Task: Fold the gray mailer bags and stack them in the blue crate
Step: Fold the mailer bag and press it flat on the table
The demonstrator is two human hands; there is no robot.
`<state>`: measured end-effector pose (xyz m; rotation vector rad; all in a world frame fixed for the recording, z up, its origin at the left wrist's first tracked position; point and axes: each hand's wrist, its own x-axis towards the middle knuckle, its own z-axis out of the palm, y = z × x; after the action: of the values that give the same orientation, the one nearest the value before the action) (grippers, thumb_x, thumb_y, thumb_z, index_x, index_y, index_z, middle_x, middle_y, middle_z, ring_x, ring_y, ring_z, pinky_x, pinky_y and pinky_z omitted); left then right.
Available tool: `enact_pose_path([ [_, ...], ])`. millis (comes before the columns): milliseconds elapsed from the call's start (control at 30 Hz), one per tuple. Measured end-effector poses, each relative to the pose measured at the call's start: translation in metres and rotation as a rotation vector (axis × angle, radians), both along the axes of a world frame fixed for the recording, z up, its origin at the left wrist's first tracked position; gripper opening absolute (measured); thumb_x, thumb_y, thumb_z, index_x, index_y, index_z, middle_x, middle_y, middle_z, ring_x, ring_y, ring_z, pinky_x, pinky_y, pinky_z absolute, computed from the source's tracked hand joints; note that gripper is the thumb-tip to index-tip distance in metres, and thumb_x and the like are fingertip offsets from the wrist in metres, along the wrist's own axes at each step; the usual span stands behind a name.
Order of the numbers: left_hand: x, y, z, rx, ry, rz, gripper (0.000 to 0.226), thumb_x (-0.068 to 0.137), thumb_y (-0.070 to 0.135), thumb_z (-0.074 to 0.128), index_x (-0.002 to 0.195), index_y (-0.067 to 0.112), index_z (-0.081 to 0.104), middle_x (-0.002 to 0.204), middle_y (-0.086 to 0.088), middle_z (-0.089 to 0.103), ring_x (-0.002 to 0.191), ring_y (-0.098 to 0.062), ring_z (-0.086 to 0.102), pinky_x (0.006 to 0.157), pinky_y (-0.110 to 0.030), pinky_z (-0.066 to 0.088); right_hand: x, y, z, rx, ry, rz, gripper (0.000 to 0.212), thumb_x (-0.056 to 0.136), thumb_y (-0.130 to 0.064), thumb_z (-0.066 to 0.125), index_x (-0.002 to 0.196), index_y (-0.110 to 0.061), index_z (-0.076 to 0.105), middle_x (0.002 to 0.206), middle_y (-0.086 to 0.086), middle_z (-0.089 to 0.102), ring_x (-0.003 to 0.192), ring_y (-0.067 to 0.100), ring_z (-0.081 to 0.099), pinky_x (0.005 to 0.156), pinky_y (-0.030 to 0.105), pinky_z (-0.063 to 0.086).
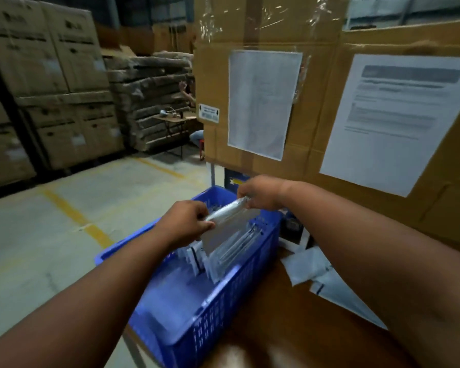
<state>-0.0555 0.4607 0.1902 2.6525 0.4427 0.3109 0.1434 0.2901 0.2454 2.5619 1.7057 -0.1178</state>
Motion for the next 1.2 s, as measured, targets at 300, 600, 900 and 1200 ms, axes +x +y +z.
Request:
enact_pose_path([
  [300,0.070,-0.005,-0.093,-0.079,0.277,-0.163,0.032,0.088,0.035,0.072,0.073,0.009,0.061,0.075,-0.010,0.069,0.073,-0.029,0.068,0.058,-0.032,0.043,0.063,0.054,-0.079,-0.487,0.031,-0.124,0.039,0.095,-0.026,0.078,0.133,-0.029,0.068,0.134,-0.004,0.062,0.119,0.022,0.061,0.097,0.036,0.051],
  [600,0.117,-0.021,-0.155,0.082,0.379,-0.153,0.033,0.090,0.033,0.073,0.117,0.014,0.069,0.123,-0.014,0.067,0.111,-0.035,0.069,0.079,-0.034,0.050,0.086,0.072,-0.159,-0.769,-0.362,-0.012,0.030,0.094,-0.007,0.072,0.123,-0.013,0.069,0.120,0.009,0.070,0.102,0.034,0.069,0.084,0.048,0.062],
  [900,0.128,-0.031,-0.166,0.107,0.406,-0.229,0.032,0.093,0.029,0.072,0.120,0.013,0.073,0.122,-0.013,0.071,0.112,-0.034,0.071,0.083,-0.037,0.055,0.086,0.082,-0.187,-0.722,-0.256,-0.186,0.041,0.109,-0.004,0.046,0.149,0.005,0.050,0.146,0.020,0.060,0.128,0.040,0.063,0.098,0.058,0.056],
  [1200,0.121,-0.032,-0.161,0.175,0.271,-0.172,0.029,0.092,0.034,0.066,0.117,0.018,0.069,0.120,-0.006,0.067,0.113,-0.031,0.066,0.081,-0.036,0.048,0.088,0.081,-0.181,-0.820,-0.238,-0.113,0.039,0.101,-0.001,0.063,0.140,-0.004,0.060,0.140,0.015,0.063,0.122,0.036,0.066,0.097,0.053,0.059],
])
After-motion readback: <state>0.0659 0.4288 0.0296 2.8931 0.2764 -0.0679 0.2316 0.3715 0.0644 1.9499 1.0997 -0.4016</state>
